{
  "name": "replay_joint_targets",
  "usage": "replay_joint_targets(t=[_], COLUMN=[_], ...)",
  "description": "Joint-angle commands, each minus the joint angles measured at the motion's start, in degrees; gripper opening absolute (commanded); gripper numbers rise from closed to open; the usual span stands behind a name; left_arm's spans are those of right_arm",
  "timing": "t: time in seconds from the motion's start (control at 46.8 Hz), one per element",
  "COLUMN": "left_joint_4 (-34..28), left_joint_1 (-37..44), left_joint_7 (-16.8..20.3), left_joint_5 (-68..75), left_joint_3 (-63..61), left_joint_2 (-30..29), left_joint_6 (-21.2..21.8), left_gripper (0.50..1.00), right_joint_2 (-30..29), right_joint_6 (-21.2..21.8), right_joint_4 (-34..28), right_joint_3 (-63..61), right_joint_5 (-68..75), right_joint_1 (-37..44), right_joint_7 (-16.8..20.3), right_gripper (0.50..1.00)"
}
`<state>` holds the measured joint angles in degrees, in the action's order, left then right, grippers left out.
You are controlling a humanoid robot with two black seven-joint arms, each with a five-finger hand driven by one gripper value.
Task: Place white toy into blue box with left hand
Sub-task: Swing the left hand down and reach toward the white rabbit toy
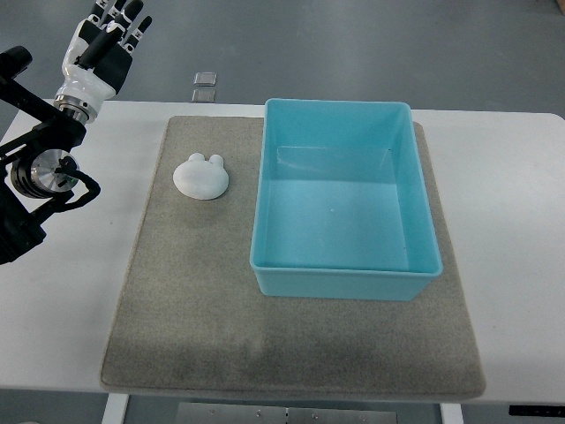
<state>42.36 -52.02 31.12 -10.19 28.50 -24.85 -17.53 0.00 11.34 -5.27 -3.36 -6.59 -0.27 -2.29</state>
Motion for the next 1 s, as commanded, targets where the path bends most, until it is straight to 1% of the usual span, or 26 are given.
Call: replay_joint_targets(t=[0.0,0.192,0.257,0.556,0.684,0.791,0.983], left_joint_4=[-0.1,0.0,0.1,0.7,3.9,6.3,7.1], left_joint_1=[0.0,-0.2,-0.4,-1.0,-0.8,-0.5,-0.3], left_joint_7=[-0.1,0.0,0.0,0.1,0.1,0.1,0.6], left_joint_5=[2.6,3.3,6.1,33.1,42.5,48.9,61.6], left_joint_3=[0.2,-0.5,-0.5,0.1,-0.4,-0.5,-1.2], left_joint_2=[-0.1,-0.4,-1.4,-5.3,-8.5,-11.3,-14.4], left_joint_6=[-1.3,-1.5,-1.5,-0.6,0.1,2.6,2.9], left_gripper=[0.994,0.994,0.992,0.988,0.984,0.984,0.984], right_joint_2=[0.0,0.0,0.0,0.0,0.0,0.0,0.0], right_joint_6=[0.0,0.0,0.0,0.0,0.0,0.0,0.0], right_joint_4=[0.0,0.0,0.0,0.0,0.0,0.0,0.0], right_joint_3=[0.0,-0.1,0.0,0.0,-0.1,0.0,0.0], right_joint_5=[0.0,0.0,0.0,0.0,0.0,0.0,0.0], right_joint_1=[0.0,0.0,0.0,0.0,0.0,0.0,0.0], right_joint_7=[0.0,0.0,0.0,0.0,0.0,0.0,0.0], right_gripper=[0.936,0.936,0.936,0.936,0.936,0.936,0.936])
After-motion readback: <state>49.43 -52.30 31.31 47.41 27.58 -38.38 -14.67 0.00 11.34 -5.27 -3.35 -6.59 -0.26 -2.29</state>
